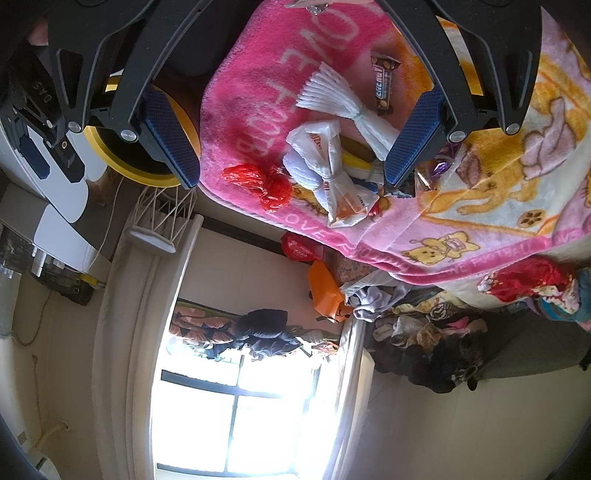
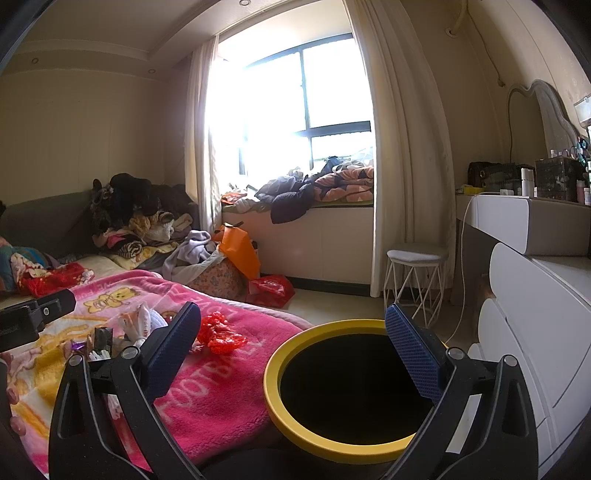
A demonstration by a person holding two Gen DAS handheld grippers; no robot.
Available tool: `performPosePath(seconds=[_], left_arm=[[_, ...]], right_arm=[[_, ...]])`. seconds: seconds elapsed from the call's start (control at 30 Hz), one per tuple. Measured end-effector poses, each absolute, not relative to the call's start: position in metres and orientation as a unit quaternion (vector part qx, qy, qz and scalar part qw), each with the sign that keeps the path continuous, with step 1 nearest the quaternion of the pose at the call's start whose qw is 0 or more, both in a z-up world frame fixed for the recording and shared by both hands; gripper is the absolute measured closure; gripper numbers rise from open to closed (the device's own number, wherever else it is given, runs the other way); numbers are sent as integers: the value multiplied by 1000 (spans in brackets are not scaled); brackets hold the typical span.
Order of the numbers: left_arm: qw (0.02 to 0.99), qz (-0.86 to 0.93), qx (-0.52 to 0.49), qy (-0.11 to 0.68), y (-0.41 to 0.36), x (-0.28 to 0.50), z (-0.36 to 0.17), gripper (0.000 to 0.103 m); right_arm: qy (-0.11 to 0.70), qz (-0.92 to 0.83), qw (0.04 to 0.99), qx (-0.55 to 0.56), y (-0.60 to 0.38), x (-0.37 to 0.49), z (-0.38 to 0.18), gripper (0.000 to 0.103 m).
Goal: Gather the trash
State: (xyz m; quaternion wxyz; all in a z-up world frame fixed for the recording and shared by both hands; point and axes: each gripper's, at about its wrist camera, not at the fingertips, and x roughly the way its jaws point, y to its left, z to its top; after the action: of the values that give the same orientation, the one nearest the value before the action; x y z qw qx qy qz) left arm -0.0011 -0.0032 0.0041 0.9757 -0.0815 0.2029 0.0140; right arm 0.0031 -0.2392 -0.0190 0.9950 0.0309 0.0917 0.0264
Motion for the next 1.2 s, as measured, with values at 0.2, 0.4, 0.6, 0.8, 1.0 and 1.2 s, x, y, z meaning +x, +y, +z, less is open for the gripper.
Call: performPosePath(seconds=[0.2, 0.4, 0.6, 0.8, 1.0, 1.2], left_arm=[[976, 14, -81, 203, -5, 0, 6, 11], [976, 13, -80, 202, -5, -1, 6, 11], [976, 10, -79, 204, -21, 1, 12, 11], [975, 6, -80, 207, -17, 2, 5, 11], [974, 5, -85, 212, -6, 4, 0, 11], [971, 30, -106, 214, 23, 10, -4, 11]], right_arm=[[92, 25, 995, 31, -239, 2, -18, 6], [92, 26, 995, 30, -239, 2, -18, 6], [92, 26, 995, 30, -240, 3, -18, 6], [97, 28, 994, 30, -243, 4, -17, 6], [107, 43, 993, 27, -238, 8, -23, 6], [128, 97, 987, 12, -211, 20, -24, 6]])
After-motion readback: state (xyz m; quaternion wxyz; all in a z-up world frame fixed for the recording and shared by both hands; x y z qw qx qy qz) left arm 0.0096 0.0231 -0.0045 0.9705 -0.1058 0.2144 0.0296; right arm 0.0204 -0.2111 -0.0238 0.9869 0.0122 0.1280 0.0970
